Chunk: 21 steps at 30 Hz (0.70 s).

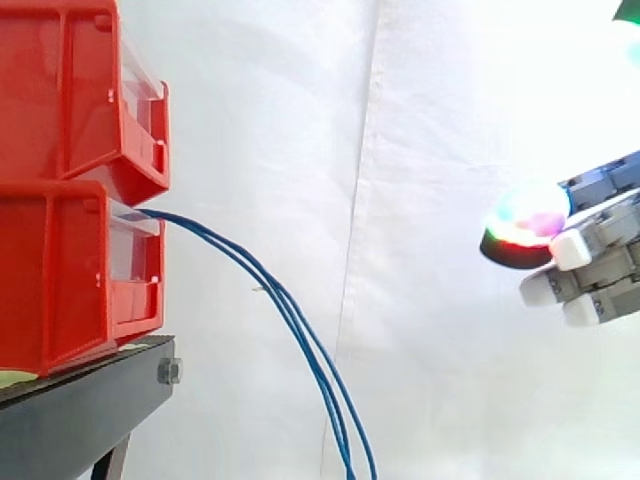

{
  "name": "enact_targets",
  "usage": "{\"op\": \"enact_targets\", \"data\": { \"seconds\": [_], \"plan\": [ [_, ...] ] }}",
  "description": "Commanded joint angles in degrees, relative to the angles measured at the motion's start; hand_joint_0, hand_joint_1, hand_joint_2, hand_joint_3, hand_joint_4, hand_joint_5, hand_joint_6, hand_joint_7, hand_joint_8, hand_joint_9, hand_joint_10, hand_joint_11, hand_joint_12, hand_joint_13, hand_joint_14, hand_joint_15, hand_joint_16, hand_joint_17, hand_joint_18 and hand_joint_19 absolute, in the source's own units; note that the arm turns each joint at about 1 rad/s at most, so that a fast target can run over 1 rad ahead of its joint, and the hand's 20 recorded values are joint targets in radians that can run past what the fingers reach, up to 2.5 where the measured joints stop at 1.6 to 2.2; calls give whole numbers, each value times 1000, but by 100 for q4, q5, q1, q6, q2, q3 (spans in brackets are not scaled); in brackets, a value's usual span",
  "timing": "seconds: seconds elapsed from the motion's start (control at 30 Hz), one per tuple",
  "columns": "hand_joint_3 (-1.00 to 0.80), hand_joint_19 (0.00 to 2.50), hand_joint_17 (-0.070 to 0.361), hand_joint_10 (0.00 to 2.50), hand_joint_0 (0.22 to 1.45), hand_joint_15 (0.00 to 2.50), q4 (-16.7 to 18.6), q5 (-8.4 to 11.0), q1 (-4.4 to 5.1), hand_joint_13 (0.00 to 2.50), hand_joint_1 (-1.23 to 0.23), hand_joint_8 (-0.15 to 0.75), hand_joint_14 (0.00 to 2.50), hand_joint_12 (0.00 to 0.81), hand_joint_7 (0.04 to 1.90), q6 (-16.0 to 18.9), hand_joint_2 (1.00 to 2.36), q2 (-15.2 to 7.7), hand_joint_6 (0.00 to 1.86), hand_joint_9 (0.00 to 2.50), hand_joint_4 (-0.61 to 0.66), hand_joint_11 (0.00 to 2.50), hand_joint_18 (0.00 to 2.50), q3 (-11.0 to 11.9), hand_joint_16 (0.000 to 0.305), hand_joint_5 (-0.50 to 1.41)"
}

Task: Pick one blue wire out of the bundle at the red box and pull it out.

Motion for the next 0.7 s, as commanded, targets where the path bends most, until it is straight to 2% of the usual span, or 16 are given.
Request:
{"op": "enact_targets", "data": {
  "seconds": [0.0,0.07,0.1,0.2,0.23,0.27,0.33,0.37,0.43,0.47,0.53,0.63,0.67],
  "plan": [
    [-474,191,139,3,485,21,301,229,2,314,-450,343,0,430,770,-25,1002,-203,502,607,309,142,286,6,62,-190],
    [-474,190,138,3,486,20,388,264,11,315,-451,343,1,430,772,-43,1001,-238,502,608,308,135,286,-3,62,-191],
    [-477,190,138,2,486,21,485,299,11,315,-451,342,0,430,774,-60,1001,-343,502,608,308,136,286,15,61,-191],
    [-477,189,139,4,485,20,635,299,11,313,-465,344,0,431,772,-69,1002,-467,502,604,305,135,287,50,62,-192],
    [-481,183,138,3,486,25,714,326,20,312,-467,342,0,430,772,-78,1001,-598,502,602,304,143,287,190,62,-192],
    [-479,189,139,5,484,19,714,326,20,312,-472,342,0,431,775,-78,1001,-598,502,601,306,141,287,190,62,-192],
    [-483,180,139,3,482,22,679,370,20,310,-487,344,0,431,773,-104,1001,-783,502,598,307,140,289,410,62,-192],
    [-485,187,140,3,480,20,679,370,20,310,-500,342,0,432,776,-104,1001,-844,502,596,308,141,289,410,62,-193],
    [-486,187,140,3,479,23,520,396,11,309,-509,343,0,433,776,-95,1000,-1055,502,593,309,147,290,735,62,-192],
    [-487,194,140,3,479,23,424,387,-7,309,-514,345,0,432,779,-86,1001,-1266,502,580,310,145,291,955,62,-192],
    [-490,200,141,3,476,28,371,370,-16,315,-523,342,2,434,779,-69,1000,-1363,502,555,308,154,298,1087,63,-191],
    [-491,226,142,5,473,66,415,361,-16,361,-533,341,0,445,784,-69,1000,-1635,502,545,302,238,348,1394,63,-189],
    [-488,234,142,6,471,78,424,361,-7,374,-536,351,2,447,784,-60,1001,-1671,502,590,305,311,352,1421,63,-189]
  ]
}}
